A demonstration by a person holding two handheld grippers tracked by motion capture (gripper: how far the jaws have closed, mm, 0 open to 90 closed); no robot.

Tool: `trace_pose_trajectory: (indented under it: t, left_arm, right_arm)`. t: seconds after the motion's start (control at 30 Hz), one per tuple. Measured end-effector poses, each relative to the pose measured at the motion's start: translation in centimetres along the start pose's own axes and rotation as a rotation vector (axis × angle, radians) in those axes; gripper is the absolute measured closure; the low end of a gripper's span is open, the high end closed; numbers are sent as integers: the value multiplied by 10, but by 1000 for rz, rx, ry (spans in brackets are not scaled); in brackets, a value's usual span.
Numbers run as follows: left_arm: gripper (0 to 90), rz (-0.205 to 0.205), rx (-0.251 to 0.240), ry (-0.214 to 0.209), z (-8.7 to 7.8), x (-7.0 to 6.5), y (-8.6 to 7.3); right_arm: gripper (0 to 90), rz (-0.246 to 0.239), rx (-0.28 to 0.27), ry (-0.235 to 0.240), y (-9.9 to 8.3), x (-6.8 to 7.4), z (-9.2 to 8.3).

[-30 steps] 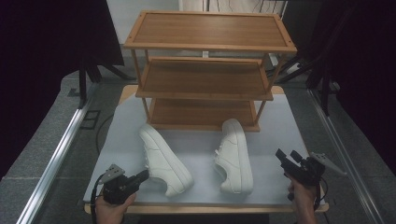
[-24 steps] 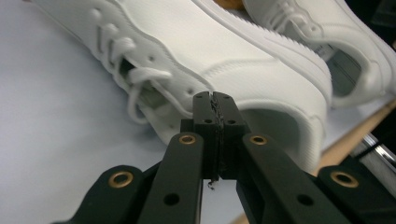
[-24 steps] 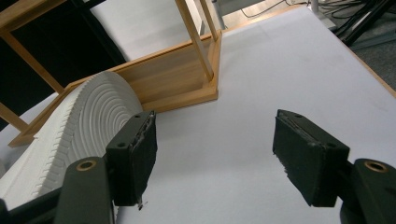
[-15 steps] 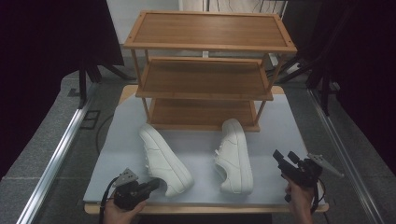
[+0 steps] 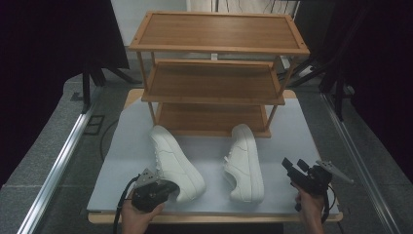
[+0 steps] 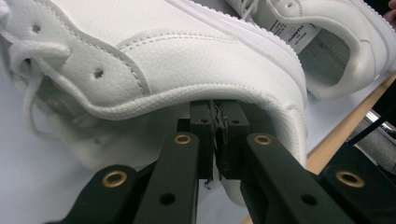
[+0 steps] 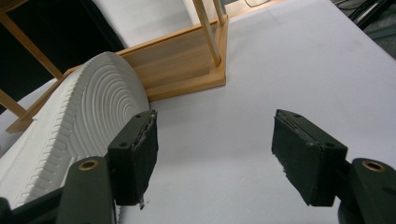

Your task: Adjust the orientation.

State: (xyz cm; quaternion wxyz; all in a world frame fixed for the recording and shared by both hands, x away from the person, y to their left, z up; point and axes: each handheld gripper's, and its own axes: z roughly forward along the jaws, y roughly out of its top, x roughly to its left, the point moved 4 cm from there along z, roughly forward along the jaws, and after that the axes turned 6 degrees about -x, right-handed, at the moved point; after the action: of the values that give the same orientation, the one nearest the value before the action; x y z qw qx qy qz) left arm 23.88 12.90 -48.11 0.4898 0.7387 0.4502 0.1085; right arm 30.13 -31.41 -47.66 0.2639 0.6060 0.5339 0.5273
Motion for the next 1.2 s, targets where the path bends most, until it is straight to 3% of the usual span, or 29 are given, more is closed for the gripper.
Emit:
trace_pose_trajectory:
  t: [0.23, 0.47, 0.63, 0.7, 0.8, 0.83, 0.9, 0.93, 1.0, 1.1, 1.2]
  left_arm:
    - [857, 8, 13, -15, 10, 0, 5]
    - [863, 8, 30, -45, 32, -3, 18]
    - [862, 10, 80, -50, 52, -4, 28]
    - [857, -2, 85, -80, 58, -8, 31]
    - [853, 18, 91, -81, 65, -15, 34]
    - [853, 18, 88, -82, 66, -15, 34]
    - [869, -5, 18, -111, 66, -17, 41]
    - [874, -8, 7, -117, 66, -18, 47]
    - [856, 31, 48, -74, 72, -21, 53]
    - [812, 34, 77, -87, 81, -25, 53]
    - [771, 39, 61, -72, 81, -26, 55]
  right_arm:
    - [314, 5, -6, -5, 2, -3, -2]
    - [316, 21, -17, -22, 4, -8, -5]
    - [316, 24, -23, -24, 4, -9, -6]
    - [316, 23, -22, -24, 3, -8, -5]
    - [316, 17, -18, -27, 3, -8, -5]
    - [316, 17, -18, -27, 3, -8, -5]
    - [316, 16, -16, -30, 3, -9, -5]
    - [317, 18, -14, -32, 2, -9, -5]
    - [317, 23, -9, -37, 1, -10, -4]
    - [317, 24, -4, -38, 1, -11, -4]
    - [317, 16, -6, -42, 1, -12, -4]
